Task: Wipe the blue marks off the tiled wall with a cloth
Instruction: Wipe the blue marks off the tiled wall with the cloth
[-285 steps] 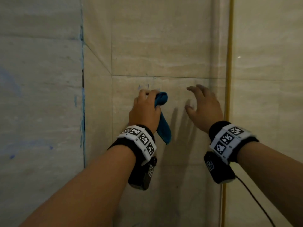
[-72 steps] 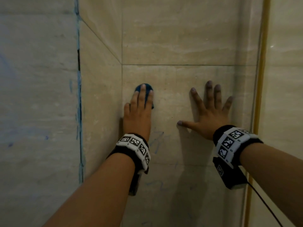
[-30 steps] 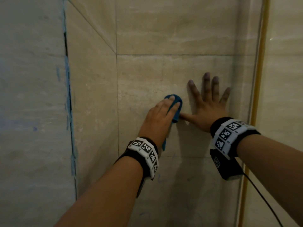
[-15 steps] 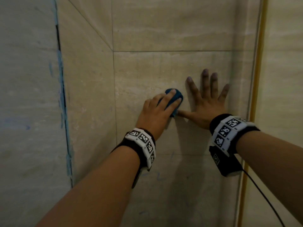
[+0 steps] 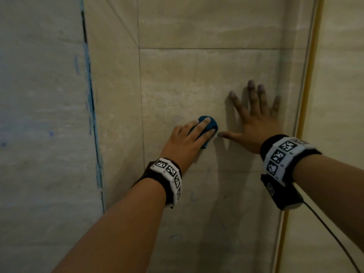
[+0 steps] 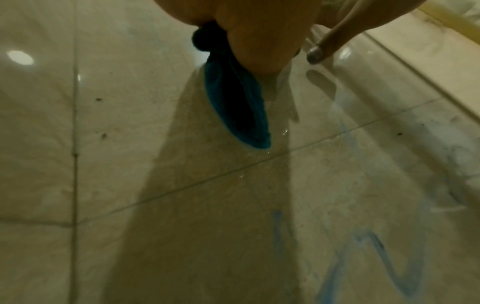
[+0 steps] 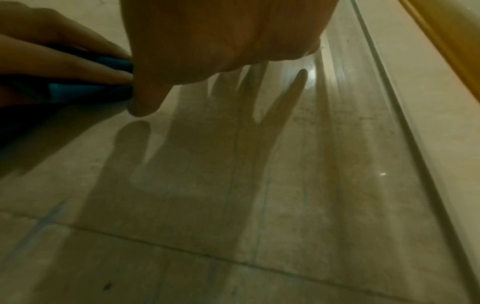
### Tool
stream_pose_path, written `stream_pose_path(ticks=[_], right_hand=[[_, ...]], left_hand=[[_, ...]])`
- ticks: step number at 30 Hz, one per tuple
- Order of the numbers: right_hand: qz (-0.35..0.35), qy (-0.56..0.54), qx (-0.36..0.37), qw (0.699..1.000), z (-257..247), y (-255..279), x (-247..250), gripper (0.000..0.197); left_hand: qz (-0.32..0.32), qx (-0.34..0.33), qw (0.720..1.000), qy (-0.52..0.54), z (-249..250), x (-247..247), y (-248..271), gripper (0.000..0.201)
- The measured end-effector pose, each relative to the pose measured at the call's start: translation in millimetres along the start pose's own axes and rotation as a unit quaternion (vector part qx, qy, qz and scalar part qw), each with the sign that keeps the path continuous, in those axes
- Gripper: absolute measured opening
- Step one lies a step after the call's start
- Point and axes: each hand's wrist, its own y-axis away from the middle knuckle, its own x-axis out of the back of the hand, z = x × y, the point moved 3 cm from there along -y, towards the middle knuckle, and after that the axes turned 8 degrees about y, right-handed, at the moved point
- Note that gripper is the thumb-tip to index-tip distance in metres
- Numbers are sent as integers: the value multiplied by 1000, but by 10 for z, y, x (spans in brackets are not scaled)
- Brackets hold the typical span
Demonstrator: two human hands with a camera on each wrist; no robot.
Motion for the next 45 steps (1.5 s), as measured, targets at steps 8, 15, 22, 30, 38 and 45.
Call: stream_pose_path(ticks=[8, 15, 22, 30, 38, 45], right_hand=[[-56, -27, -19, 998, -166, 94, -104, 125], [-44, -36, -11, 998, -162, 81, -152, 124], [-59, -43, -8, 997, -158, 95, -129, 125], [-79, -45, -10, 996, -167, 97, -98, 125], [-89, -46, -6, 995, -167, 107, -76, 123], [-89, -43, -5, 995, -167, 100, -82, 124]], left_hand=[[-114, 193, 975, -2, -27, 111, 52, 84], [-29, 57, 998, 28, 137, -95, 114, 61], [-111, 189, 975, 20, 5, 74, 175, 81], [-86, 270, 957, 67, -25, 133, 247, 85], [-105, 332, 935, 61, -69, 146, 256, 88], [-28, 418, 905, 72, -182, 158, 268, 88]])
